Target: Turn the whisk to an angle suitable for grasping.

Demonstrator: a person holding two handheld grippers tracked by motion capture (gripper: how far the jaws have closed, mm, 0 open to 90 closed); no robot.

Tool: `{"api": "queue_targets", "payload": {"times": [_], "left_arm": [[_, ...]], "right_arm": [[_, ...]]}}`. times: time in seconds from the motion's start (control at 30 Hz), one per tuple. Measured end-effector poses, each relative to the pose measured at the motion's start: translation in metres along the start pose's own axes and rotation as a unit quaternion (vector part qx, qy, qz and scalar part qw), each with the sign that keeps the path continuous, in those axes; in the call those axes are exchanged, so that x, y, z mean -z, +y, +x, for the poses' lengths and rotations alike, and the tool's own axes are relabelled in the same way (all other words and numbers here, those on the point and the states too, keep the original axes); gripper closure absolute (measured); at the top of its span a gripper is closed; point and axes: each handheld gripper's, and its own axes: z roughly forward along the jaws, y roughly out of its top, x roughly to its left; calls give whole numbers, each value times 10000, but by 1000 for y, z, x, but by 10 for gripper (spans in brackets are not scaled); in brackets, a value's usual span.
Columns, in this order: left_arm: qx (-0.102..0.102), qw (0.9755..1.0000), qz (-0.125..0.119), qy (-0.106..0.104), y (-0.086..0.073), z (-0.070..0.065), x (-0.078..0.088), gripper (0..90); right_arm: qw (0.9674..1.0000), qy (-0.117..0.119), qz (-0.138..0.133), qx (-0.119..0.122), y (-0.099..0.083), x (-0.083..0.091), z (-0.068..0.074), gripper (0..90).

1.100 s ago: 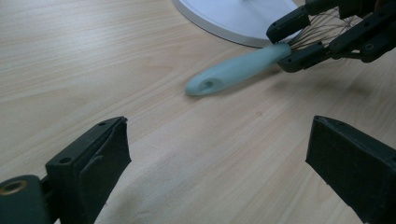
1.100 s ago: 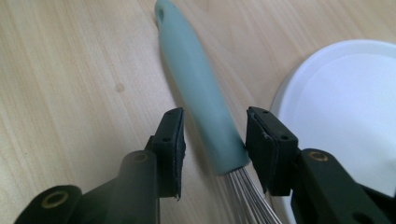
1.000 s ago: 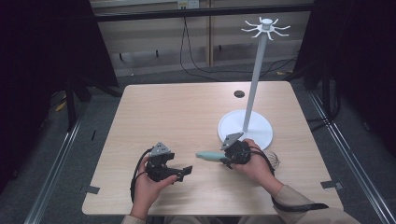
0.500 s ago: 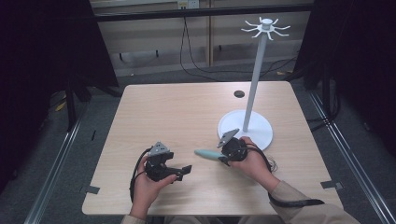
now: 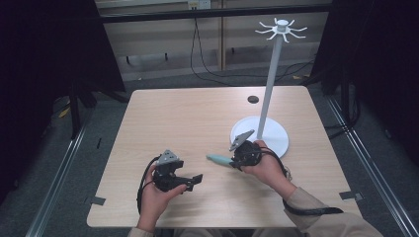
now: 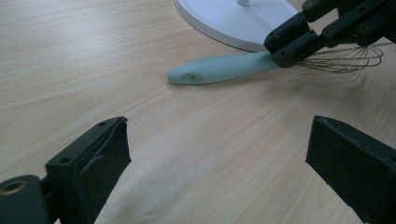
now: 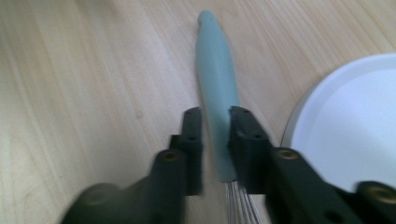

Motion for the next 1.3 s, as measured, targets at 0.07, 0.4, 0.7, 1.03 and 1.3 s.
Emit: {"api": "queue_targets", "payload": {"times": [0.07, 0.4, 0.7, 1.03, 1.3], "left_arm": [[4, 10000, 17, -5, 0, 1, 0, 58], [8, 10000, 28, -1, 0, 2, -1, 58], [39, 10000, -2, 24, 0, 4, 2, 60], [41, 10000, -21, 17, 0, 2, 1, 61], [11, 10000, 0, 26, 0, 1, 0, 61]], "right_arm": [[9999, -10, 64, -120, 1, 0, -1, 626], [9959, -94, 870, 219, 17, -14, -9, 622], [9927, 49, 1127, 416, 25, -23, -4, 703], [10000, 71, -50, 0, 21, 10, -11, 705], [9933, 40, -1004, -567, 18, 48, -22, 704]]}}
